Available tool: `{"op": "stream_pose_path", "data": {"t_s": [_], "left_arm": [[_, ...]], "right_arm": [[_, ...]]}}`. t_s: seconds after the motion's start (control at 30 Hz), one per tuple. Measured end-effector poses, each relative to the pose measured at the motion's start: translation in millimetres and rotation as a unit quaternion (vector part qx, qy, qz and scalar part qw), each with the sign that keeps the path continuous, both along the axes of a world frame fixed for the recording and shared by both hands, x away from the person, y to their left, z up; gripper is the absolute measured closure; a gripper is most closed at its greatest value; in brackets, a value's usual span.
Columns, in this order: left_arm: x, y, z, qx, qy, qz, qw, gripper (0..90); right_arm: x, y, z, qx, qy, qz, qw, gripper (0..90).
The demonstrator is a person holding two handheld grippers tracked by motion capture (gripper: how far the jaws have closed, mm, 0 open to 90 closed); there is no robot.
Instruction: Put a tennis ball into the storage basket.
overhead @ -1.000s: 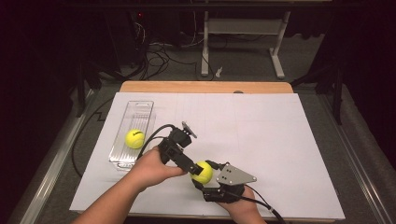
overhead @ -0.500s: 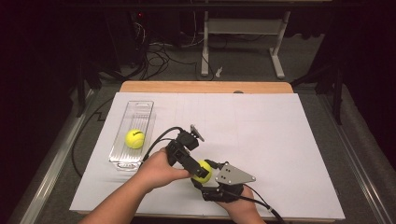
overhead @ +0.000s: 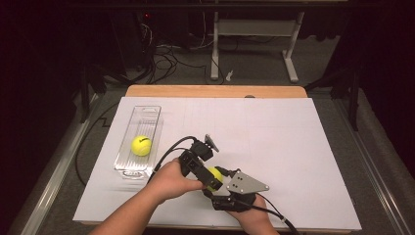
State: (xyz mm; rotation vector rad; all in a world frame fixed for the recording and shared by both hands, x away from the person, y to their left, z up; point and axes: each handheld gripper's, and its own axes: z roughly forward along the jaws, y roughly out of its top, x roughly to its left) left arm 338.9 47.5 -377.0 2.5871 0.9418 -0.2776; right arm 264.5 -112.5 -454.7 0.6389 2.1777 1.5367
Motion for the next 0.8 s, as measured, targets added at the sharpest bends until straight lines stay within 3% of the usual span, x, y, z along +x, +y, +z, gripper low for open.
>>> {"op": "stream_pose_path", "data": {"t_s": [0.2, 0.57, 0.8], "left_arm": [[0.7, 0.2, -2.5, -0.004, 0.007, -0.001, 1.0000, 7.7], [0.8, 0.4, -1.6, -0.018, 0.023, -0.011, 0.9995, 24.7], [0.5, 0.3, -2.1, -0.016, 0.022, -0.014, 0.9995, 26.1]], "right_arm": [[0.1, 0.2, 0.0, 0.001, -0.001, 0.000, 1.0000, 27.5], [0.2, 0.4, -0.3, -0.001, -0.001, -0.001, 1.0000, 27.5], [0.1, 0.6, -0.7, -0.003, -0.001, -0.001, 1.0000, 27.5]]}}
